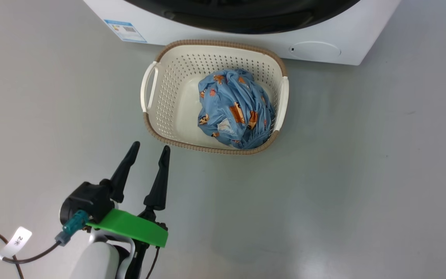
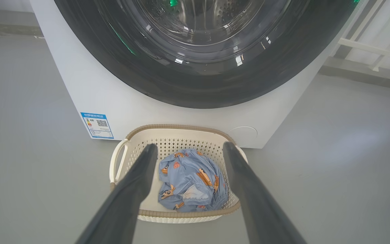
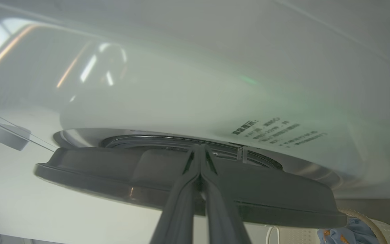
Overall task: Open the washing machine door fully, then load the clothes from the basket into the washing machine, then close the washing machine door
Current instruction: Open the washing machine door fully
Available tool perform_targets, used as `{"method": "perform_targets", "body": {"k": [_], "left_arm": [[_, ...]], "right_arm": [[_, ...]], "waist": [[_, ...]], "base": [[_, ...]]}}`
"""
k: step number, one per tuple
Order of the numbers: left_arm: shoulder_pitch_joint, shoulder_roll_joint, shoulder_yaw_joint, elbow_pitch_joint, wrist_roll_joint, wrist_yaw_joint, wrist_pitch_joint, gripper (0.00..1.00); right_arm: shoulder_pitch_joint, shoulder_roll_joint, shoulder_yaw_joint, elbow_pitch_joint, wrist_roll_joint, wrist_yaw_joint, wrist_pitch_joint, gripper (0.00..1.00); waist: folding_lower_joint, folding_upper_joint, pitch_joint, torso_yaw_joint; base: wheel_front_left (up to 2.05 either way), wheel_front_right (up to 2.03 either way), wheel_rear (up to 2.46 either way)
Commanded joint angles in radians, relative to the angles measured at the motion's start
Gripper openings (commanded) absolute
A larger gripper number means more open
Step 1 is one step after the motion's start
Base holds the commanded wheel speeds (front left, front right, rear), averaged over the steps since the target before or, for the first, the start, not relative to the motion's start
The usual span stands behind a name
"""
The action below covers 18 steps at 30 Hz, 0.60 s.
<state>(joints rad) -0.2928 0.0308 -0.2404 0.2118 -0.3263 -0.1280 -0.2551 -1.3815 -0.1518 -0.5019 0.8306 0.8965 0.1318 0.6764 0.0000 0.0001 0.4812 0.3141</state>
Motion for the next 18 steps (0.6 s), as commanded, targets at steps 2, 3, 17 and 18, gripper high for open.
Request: {"method": "perform_targets", "body": {"k": [2,3,17,18], "left_arm": [[-0.024,0.02,0.027,-0.027,-0.008,-0.003,-0.007,1.0],[-0.026,0.02,0.024,-0.028,-0.01,-0.003,-0.007,1.0],[-0.058,0.019,-0.004,-0.036,-0.048,-0.003,-0.007,1.0],[-0.059,0.019,-0.005,-0.036,-0.049,-0.003,-0.007,1.0]], "right_arm": [[-0.047,0.03,0.0,-0.025,-0.019,-0.001,0.003,0.0],[-0.053,0.032,-0.003,-0.023,-0.026,-0.001,0.004,0.0],[-0.096,0.074,-0.026,-0.028,-0.094,-0.001,0.022,0.0],[-0.099,0.075,-0.031,-0.029,-0.1,-0.001,0.017,0.0]], "waist": [[0.0,-0.0001,0.013,0.007],[0.0,-0.0001,0.018,0.009],[0.0,-0.0001,0.053,0.027],[0.0,-0.0001,0.053,0.03]], "base": [[0.0,0.0,0.0],[0.0,0.0,0.0],[0.0,0.0,0.0],[0.0,0.0,0.0]]}}
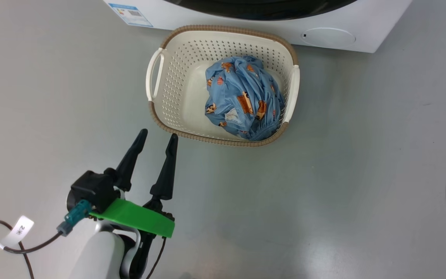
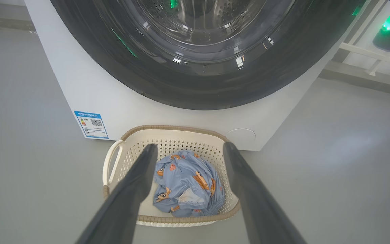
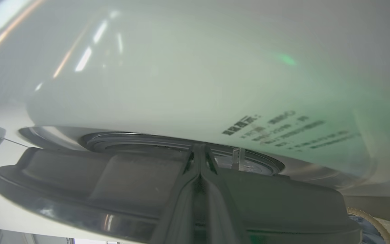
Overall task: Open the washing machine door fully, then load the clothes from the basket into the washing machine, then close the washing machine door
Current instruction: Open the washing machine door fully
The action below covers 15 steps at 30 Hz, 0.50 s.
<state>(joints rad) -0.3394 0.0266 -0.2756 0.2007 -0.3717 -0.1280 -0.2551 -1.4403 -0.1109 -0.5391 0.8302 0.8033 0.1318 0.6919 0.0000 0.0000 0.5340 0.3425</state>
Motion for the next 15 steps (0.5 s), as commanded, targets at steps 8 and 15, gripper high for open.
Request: {"method": "perform_targets", "body": {"k": [8,15], "left_arm": [[-0.009,0.024,0.035,-0.027,-0.006,-0.003,-0.007,1.0],[-0.017,0.024,0.043,-0.044,0.009,-0.003,-0.007,1.0]], "right_arm": [[-0.051,0.042,-0.005,-0.022,-0.043,-0.001,0.038,0.0],[-0.03,0.05,0.022,-0.06,-0.039,-0.001,0.142,0.0]], "waist": [[0.0,0.0,0.001,0.008],[0.0,0.0,0.0,0.002]], "base": [[0.0,0.0,0.0],[0.0,0.0,0.0]]}}
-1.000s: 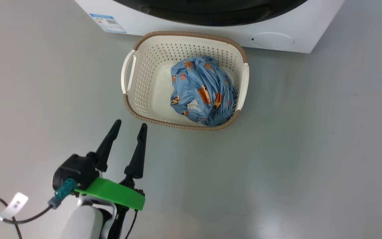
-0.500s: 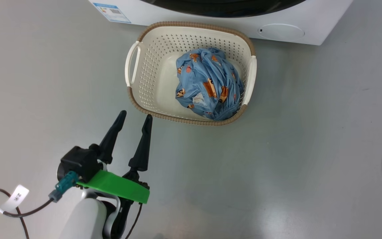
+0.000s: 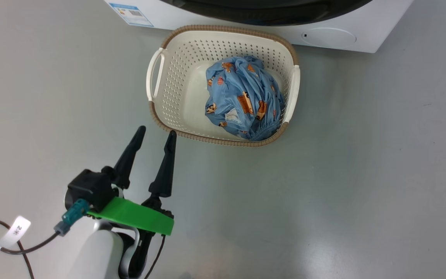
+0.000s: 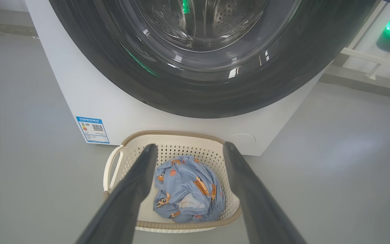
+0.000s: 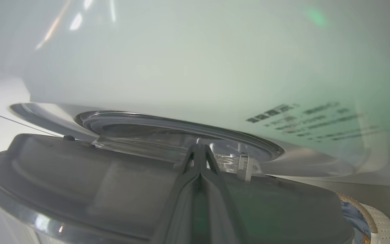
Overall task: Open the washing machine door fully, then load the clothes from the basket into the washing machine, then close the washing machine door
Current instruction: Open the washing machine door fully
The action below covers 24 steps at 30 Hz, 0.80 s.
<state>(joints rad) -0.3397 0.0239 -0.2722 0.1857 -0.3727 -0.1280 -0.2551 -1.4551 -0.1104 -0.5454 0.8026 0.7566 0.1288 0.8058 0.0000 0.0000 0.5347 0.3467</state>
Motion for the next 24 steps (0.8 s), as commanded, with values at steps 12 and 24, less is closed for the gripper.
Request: {"method": "perform_targets", "body": {"k": [12,24], "left_arm": [[-0.014,0.026,0.053,-0.045,0.029,-0.003,-0.007,1.0],[-0.002,0.026,0.067,-0.065,0.051,-0.003,-0.007,1.0]], "right_arm": [[0.092,0.059,0.085,-0.186,0.101,0.002,0.273,0.0],[0.226,0.06,0.149,-0.27,0.207,0.002,0.447,0.0]], "waist": [[0.0,0.0,-0.016,-0.021],[0.0,0.0,-0.054,-0.029]], "base": [[0.0,0.0,0.0],[0.0,0.0,0.0]]}}
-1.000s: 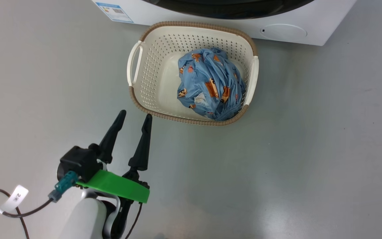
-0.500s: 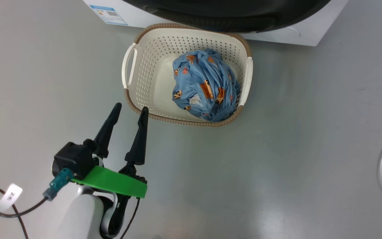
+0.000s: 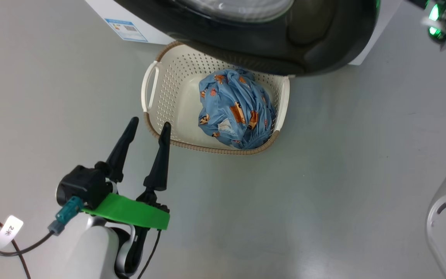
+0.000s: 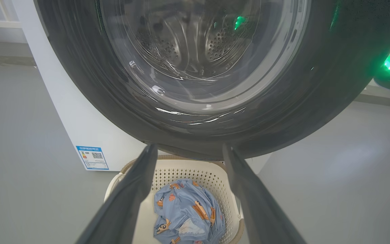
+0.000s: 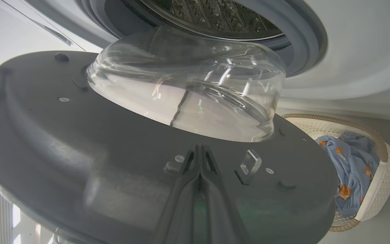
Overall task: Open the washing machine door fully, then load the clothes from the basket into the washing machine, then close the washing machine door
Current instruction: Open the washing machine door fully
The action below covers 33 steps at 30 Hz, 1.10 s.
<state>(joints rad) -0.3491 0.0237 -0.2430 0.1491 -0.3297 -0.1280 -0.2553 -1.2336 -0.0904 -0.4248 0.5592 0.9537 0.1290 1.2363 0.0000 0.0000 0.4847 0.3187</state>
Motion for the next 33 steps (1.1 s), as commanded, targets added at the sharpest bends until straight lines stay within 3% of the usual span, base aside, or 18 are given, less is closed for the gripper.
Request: {"method": "perform_targets", "body": {"k": [1,19,33], "left_arm": [[0.008,0.027,0.039,-0.028,0.009,-0.003,-0.006,1.0],[0.022,0.027,0.045,-0.043,0.023,-0.003,-0.006,1.0],[0.022,0.027,0.048,-0.047,0.025,-0.003,-0.006,1.0]], "right_arm": [[0.016,0.04,0.043,-0.034,0.02,0.002,0.023,0.0],[0.236,0.04,0.37,-0.187,0.312,0.002,0.146,0.0],[0.359,0.04,0.616,-0.28,0.448,0.002,0.068,0.0]], "waist": [[0.0,0.0,-0.007,-0.002],[0.0,0.0,-0.051,-0.007],[0.0,0.0,-0.058,-0.006]], "base": [[0.0,0.0,0.0],[0.0,0.0,0.0],[0.0,0.0,0.0]]}}
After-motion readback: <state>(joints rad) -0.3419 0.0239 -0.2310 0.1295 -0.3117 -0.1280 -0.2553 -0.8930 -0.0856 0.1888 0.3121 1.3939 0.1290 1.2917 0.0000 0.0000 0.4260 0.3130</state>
